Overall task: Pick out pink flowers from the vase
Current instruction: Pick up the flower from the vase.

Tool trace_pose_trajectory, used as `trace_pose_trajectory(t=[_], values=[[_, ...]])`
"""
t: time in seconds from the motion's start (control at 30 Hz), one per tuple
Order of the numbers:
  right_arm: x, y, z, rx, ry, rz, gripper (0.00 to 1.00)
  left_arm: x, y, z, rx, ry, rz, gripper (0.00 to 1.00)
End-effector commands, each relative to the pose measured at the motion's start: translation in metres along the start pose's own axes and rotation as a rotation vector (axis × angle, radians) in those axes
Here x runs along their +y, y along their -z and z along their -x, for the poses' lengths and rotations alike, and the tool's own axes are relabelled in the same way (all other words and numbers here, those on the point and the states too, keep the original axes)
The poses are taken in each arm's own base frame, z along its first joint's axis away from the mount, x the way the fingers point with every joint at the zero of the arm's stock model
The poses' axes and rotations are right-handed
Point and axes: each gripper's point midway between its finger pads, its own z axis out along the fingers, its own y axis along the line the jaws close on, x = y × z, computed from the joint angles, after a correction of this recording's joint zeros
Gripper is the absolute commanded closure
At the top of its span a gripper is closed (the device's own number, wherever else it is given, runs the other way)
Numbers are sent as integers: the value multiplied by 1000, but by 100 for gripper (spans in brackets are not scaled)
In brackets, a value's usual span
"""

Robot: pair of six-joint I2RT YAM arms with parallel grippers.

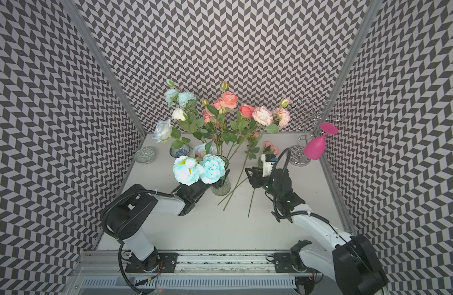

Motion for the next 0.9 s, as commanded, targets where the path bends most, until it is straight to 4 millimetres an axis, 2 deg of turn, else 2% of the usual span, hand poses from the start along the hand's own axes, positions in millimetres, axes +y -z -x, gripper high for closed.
trace_pose_trajectory(t=[0.0,0.17,0.37,0.57,0.87], values=[[37,-1,32,-87,115,106,57,0,7,-42,146,27,6,100],[59,-11,53,-109,150,149,56,-4,8,-44,150,13,2,100],[72,-19,75,-139,175,163,56,-7,7,-41,141,5,0,100],[68,-33,80,-133,178,131,57,-7,7,-39,133,5,-1,100],[67,-41,83,-142,177,131,68,-7,7,-40,137,4,-1,100]])
